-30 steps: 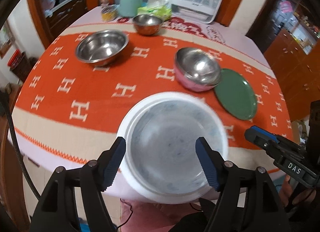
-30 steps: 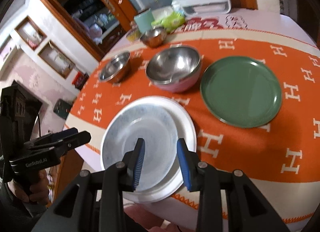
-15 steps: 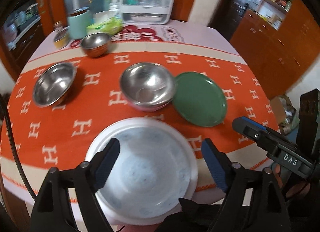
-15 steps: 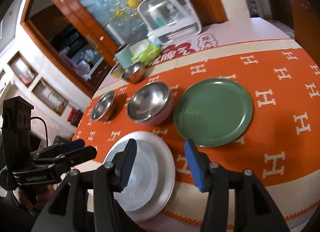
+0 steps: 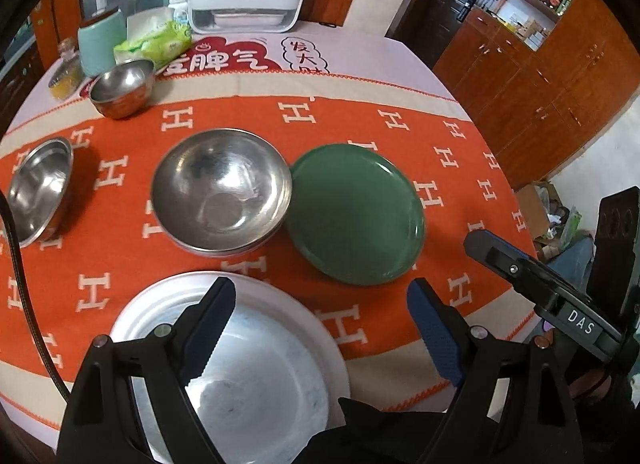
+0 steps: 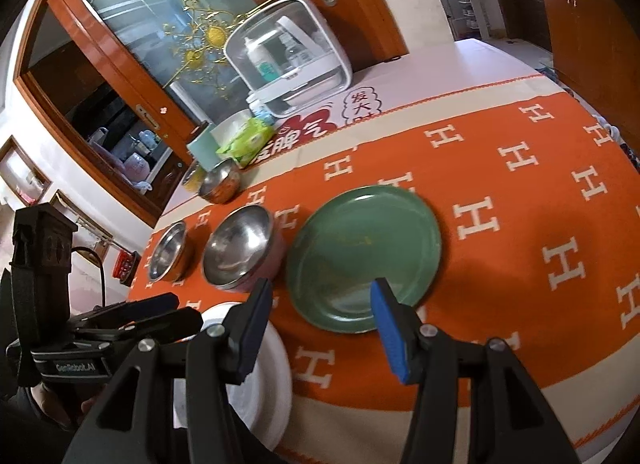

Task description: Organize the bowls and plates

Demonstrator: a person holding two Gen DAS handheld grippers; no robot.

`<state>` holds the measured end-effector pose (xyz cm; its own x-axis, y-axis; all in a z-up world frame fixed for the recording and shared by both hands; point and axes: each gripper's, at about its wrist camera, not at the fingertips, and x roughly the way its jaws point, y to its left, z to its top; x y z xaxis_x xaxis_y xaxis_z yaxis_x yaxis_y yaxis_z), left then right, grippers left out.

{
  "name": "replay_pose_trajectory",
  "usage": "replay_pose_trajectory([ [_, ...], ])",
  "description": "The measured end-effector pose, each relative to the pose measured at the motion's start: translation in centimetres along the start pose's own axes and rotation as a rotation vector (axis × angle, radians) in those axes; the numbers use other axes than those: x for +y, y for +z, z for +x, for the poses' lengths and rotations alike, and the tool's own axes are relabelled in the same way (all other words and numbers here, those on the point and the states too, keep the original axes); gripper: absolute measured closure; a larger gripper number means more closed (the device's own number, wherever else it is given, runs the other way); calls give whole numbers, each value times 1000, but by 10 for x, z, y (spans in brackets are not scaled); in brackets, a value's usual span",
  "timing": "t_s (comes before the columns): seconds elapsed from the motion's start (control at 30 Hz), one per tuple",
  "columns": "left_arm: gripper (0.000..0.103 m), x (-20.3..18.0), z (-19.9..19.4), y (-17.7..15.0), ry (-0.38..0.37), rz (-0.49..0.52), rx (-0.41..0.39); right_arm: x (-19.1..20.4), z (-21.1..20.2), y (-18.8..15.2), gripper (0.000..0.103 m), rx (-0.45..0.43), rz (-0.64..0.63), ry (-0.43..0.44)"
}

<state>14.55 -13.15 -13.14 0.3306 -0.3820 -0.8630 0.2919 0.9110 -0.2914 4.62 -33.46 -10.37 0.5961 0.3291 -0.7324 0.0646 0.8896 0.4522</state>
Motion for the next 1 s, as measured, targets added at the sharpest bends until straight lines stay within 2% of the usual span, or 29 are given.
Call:
replay_pose_trajectory([
  [0.23,16,0,28,9,-2,-66,25,-28,13,15,51,20,33,-30],
  [0.47,16,11,58,17,15,-159,80,-53,41,21,51,97,86,-64],
  [0.73,17,22,86,20,2,-220,134,-72,68,20,51,162,121,-46],
  [0.87,22,23,96,23,6,-224,139,-76,78,19,51,184,128,-28],
  [1.0,31,23,105,25,19,-224,143,-79,84,19,51,192,130,-5],
])
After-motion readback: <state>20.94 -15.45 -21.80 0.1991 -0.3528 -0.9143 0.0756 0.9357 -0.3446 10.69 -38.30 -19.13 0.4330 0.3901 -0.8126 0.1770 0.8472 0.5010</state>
